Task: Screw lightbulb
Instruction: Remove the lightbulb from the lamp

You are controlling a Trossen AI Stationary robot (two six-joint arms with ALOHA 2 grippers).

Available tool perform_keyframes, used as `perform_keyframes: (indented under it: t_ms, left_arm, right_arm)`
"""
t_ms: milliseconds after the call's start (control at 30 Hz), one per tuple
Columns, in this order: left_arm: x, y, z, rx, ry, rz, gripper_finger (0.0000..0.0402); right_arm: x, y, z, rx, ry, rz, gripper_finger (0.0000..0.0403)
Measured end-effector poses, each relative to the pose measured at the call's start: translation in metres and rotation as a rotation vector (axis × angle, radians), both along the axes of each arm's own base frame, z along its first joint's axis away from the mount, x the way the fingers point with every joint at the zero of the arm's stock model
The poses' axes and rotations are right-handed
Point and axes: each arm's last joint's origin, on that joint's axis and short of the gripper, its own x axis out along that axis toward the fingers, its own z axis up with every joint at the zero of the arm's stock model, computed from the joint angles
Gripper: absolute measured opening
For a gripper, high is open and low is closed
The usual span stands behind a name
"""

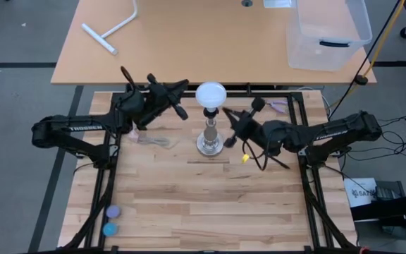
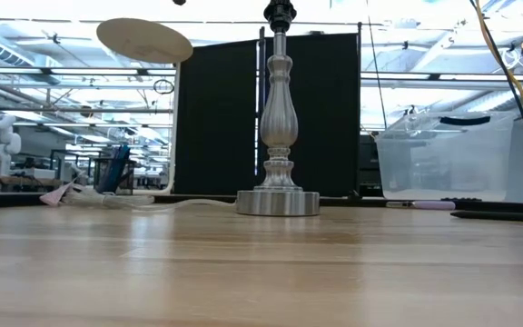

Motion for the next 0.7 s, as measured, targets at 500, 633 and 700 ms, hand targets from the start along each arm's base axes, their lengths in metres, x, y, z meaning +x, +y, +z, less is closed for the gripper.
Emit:
perform_keyframes:
  t_ms: [500,633,700]
  left_arm:
    - [0.001,0.005,-0.006,-0.003,0.063,-0.014,0.0025]
    - [0.001,0.004,-0.006,0.000,0.062,-0.059,0.0025]
    - [0.002,0.003,-0.007,-0.012,0.067,-0.066,0.0025]
  right_arm:
    - [0.006,0.005,-0.009,0.182,-0.075,0.139,0.0212]
    - [0.020,-0.007,-0.016,0.193,-0.114,0.109,0.0270]
    - [0.028,-0.013,-0.022,0.200,-0.117,0.085,0.0285]
